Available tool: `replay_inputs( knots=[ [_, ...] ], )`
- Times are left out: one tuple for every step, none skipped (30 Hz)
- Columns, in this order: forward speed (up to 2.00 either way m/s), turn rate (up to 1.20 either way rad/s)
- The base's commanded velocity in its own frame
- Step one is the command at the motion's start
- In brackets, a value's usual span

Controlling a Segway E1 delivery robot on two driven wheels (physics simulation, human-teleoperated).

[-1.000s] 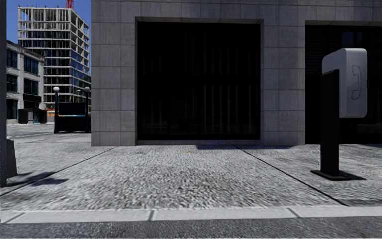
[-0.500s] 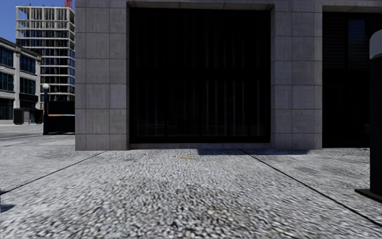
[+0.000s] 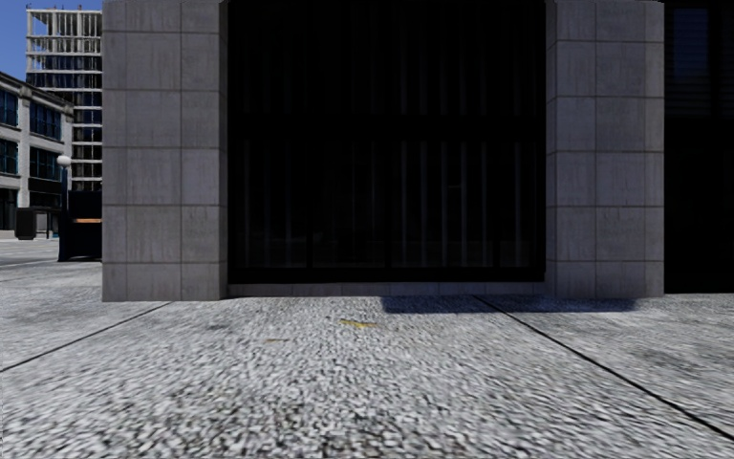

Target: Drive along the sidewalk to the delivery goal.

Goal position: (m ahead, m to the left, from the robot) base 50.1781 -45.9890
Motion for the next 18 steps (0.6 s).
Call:
replay_inputs(
  knots=[
    [1.5,0.0],
    [1.5,0.0],
    [1.5,0.0],
    [1.5,0.0],
    [1.5,0.0],
    [1.5,0.0],
    [1.5,0.0],
    [1.5,0.0],
    [1.5,0.0],
    [1.5,0.0],
    [1.5,0.0],
    [1.49,0.0],
    [1.49,0.0],
    [1.49,0.0],
    [1.49,0.0],
    [1.49,0.0],
    [1.49,0.0],
    [1.49,0.0]
  ],
)
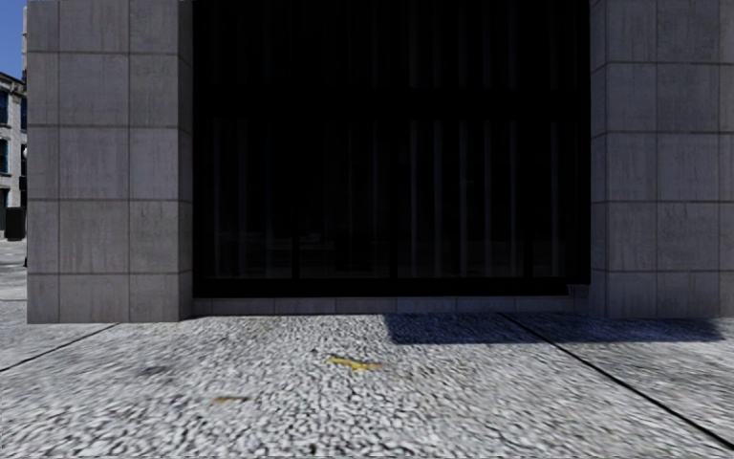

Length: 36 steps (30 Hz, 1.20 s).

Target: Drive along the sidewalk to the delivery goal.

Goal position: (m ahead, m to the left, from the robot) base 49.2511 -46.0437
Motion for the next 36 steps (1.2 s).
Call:
replay_inputs(
  knots=[
    [1.49,0.0],
    [1.49,0.0],
    [1.49,-0.06],
    [1.49,-0.26],
    [1.49,-0.39],
    [1.49,-0.39],
    [1.49,-0.55],
    [1.49,-0.64],
    [1.49,-0.67],
    [1.49,-0.68],
    [1.49,-0.68],
    [1.49,-0.73],
    [1.49,-0.92],
    [1.49,-1.01],
    [1.49,-1.03],
    [1.49,-1.03],
    [1.49,-1.04],
    [1.49,-1.04],
    [1.49,-1.04],
    [1.49,-1.04],
    [1.49,-1.04],
    [1.49,-1.04],
    [1.49,-1.04],
    [1.49,-1.04],
    [1.49,-1.04],
    [1.49,-1.04],
    [1.49,-1.04],
    [1.49,-1.04],
    [1.49,-1.04],
    [1.49,-1.04],
    [1.49,-1.04],
    [1.49,-1.04],
    [1.49,-1.04],
    [1.49,-1.04],
    [1.49,-1.04],
    [1.49,-1.04]
  ],
)
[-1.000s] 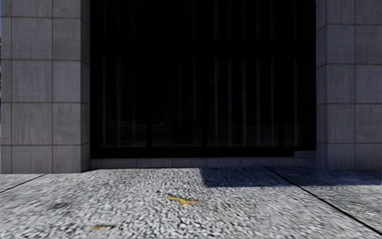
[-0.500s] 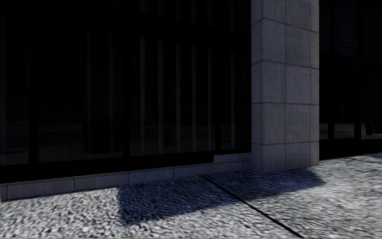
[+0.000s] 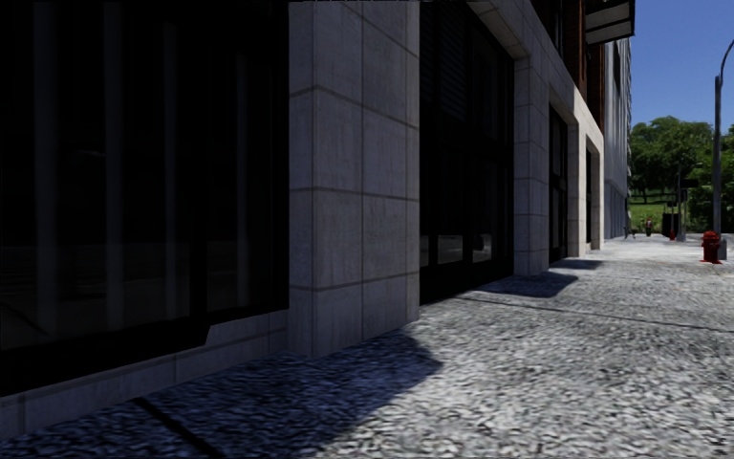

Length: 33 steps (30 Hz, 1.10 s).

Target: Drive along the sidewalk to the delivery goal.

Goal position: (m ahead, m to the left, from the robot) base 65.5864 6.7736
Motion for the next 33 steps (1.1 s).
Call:
replay_inputs(
  knots=[
    [1.49,-1.04],
    [1.49,-1.04],
    [1.49,-1.04],
    [1.49,-1.04],
    [1.49,-1.04],
    [1.49,-1.04],
    [1.49,-1.04],
    [1.49,-1.04],
    [1.49,-1.04],
    [1.49,-1.04],
    [1.49,-0.92],
    [1.49,-0.57],
    [1.49,-0.54],
    [1.49,-0.54],
    [1.49,-0.1],
    [1.49,-0.02],
    [1.49,0.0],
    [1.49,0.0],
    [1.49,0.0],
    [1.49,0.0],
    [1.5,0.0],
    [1.5,0.0],
    [1.5,0.0],
    [1.5,0.0],
    [1.5,0.0],
    [1.5,0.0],
    [1.5,0.0],
    [1.5,-0.11],
    [1.5,-0.56],
    [1.5,-0.77],
    [1.5,-0.77],
    [1.5,-1.01],
    [1.5,-1.2]
  ],
)
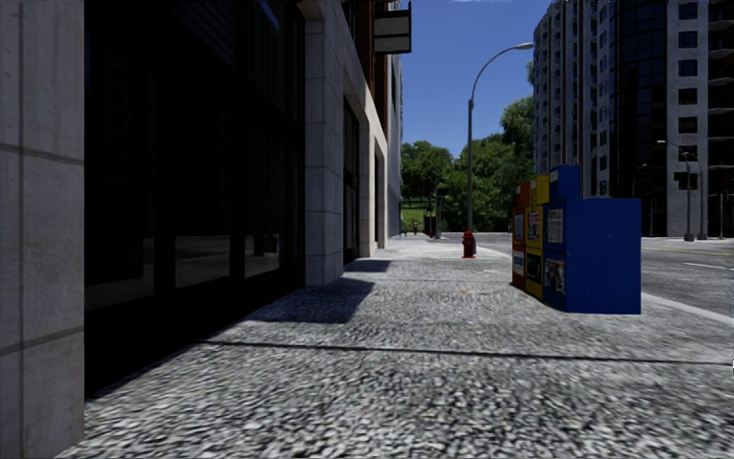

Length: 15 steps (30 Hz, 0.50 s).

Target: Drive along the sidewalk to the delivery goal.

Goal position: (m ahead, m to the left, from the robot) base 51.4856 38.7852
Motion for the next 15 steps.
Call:
replay_inputs(
  knots=[
    [1.5,-1.2],
    [1.5,-1.2],
    [1.5,-1.19],
    [1.5,-0.71],
    [1.5,-0.27],
    [1.5,-0.09],
    [1.5,-0.09],
    [1.5,0.0],
    [1.5,0.0],
    [1.5,0.0],
    [1.5,0.0],
    [1.5,0.0],
    [1.49,0.0],
    [1.49,0.0],
    [1.49,0.0]
  ],
)
